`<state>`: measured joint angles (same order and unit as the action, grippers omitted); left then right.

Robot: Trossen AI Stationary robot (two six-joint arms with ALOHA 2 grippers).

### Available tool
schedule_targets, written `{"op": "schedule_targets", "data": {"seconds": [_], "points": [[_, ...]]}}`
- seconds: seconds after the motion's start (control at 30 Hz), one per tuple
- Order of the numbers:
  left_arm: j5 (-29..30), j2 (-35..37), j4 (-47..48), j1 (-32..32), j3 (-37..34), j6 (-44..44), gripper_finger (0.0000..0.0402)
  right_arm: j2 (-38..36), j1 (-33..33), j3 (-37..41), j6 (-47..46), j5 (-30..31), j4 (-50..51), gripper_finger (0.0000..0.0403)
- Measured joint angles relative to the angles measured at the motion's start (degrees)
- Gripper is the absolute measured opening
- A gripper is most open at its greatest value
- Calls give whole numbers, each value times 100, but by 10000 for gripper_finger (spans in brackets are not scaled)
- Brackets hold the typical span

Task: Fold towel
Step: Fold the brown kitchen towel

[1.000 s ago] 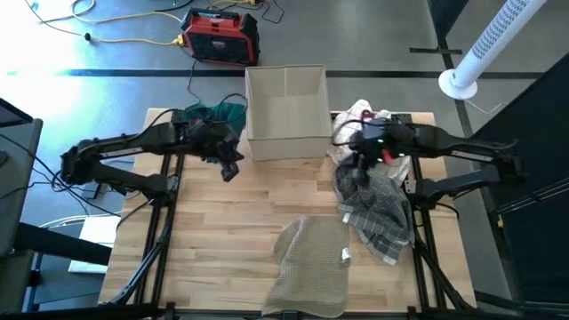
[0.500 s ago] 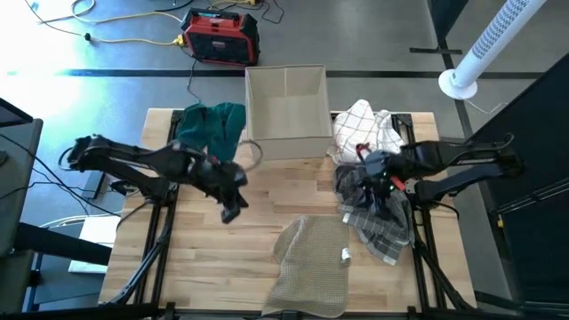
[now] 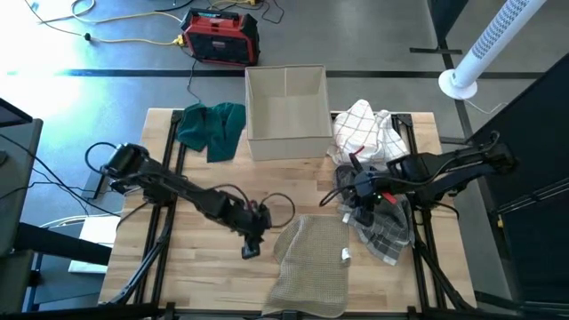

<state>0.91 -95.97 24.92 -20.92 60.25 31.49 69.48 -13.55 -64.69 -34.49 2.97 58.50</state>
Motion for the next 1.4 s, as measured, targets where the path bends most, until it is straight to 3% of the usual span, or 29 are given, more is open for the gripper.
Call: {"op": "schedule_targets", "data": {"seconds": [0.23, 0.4, 0.67, 1.0, 1.23, 1.4], "points": [[277, -213, -863, -25, 2, 1609, 190, -10, -225, 0, -2, 240, 597, 119], [361, -615, -1203, -27, 2, 2743, 197, -14, -451, 0, 213, 384, 1020, 119], [-37, -1307, -2191, 3, 2, 3329, 182, -15, -815, 0, 261, 849, 1175, 119], [-268, -1177, -1663, 100, 6, 3590, 14, -21, -1062, 2, -194, 728, 781, 119], [-543, -191, 23, 230, 281, 2937, 3, 49, -985, 80, 363, 761, -459, 119], [-589, 216, 1152, 271, 288, 2473, 1, 131, -759, 943, 830, 760, -1523, 119]]}}
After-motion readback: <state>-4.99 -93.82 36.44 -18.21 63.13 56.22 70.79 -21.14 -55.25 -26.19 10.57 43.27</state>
